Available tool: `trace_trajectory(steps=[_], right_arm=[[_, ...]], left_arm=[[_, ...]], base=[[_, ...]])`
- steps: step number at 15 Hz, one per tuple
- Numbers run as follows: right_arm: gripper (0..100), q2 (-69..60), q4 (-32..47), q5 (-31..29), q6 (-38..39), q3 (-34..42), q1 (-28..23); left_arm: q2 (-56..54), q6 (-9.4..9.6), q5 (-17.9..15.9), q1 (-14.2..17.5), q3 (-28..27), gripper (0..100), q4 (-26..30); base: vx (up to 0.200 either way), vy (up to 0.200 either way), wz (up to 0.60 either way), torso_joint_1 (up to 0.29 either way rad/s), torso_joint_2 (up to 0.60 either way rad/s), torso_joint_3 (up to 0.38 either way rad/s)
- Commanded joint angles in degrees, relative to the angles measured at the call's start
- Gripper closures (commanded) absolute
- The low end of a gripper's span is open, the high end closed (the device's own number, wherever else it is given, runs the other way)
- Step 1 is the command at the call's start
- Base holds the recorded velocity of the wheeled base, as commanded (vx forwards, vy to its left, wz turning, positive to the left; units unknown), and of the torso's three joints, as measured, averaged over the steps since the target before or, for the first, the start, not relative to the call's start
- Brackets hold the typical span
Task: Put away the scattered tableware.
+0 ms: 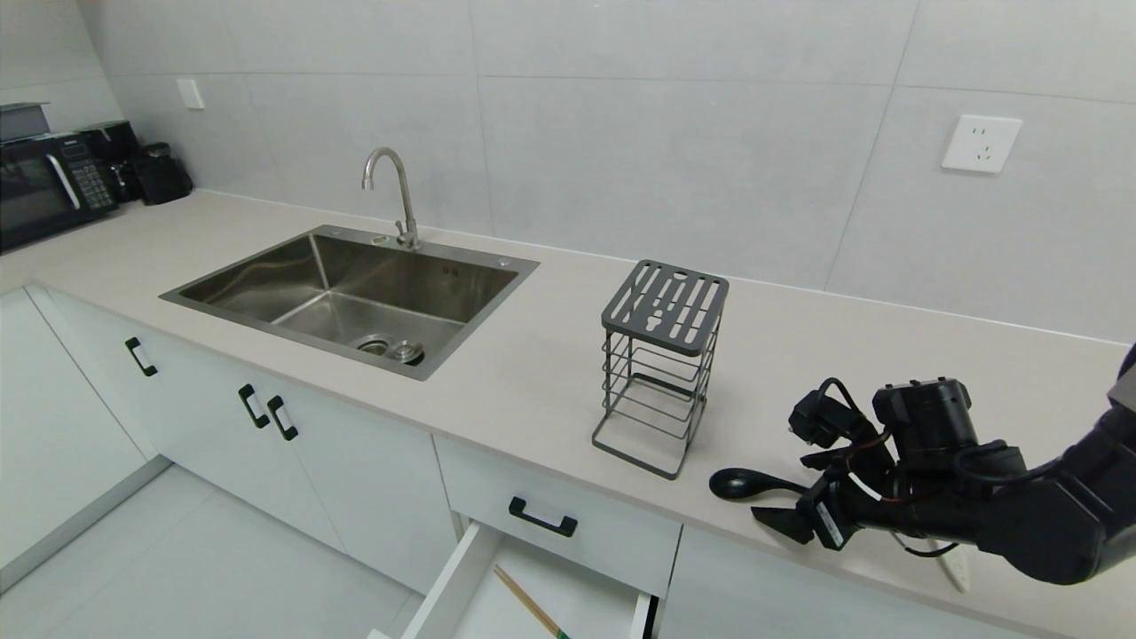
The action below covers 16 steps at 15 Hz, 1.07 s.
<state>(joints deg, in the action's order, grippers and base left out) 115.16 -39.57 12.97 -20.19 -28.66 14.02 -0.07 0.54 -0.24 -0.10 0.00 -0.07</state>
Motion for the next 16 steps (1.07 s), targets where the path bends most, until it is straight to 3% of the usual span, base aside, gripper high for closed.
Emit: trace_trajectory(steps=[1,6,7,16], right_arm=[[0,1.9,0.0,0.5,0.0,-0.7,-0.4],[0,3.8,0.0,0.5,-0.3,-1.1,-1.2],[100,3.8,0.0,0.5,-0.4,-1.5,-1.6],[100,3.5,-0.9,-0.8,-4.5,0.2,-1.7]], left_arm=[[0.1,-0.01,0.0,0.0,0.0,0,0.0],[0.1,-0.01,0.0,0.0,0.0,0,0.0],[0.1,-0.01,0.0,0.0,0.0,0,0.0],[0.1,-0.01,0.0,0.0,0.0,0,0.0]], base=[[0.000,0.000,0.00,0.000,0.00,0.000],[0.000,0.000,0.00,0.000,0.00,0.000],[0.000,0.000,0.00,0.000,0.00,0.000],[0.000,0.000,0.00,0.000,0.00,0.000]])
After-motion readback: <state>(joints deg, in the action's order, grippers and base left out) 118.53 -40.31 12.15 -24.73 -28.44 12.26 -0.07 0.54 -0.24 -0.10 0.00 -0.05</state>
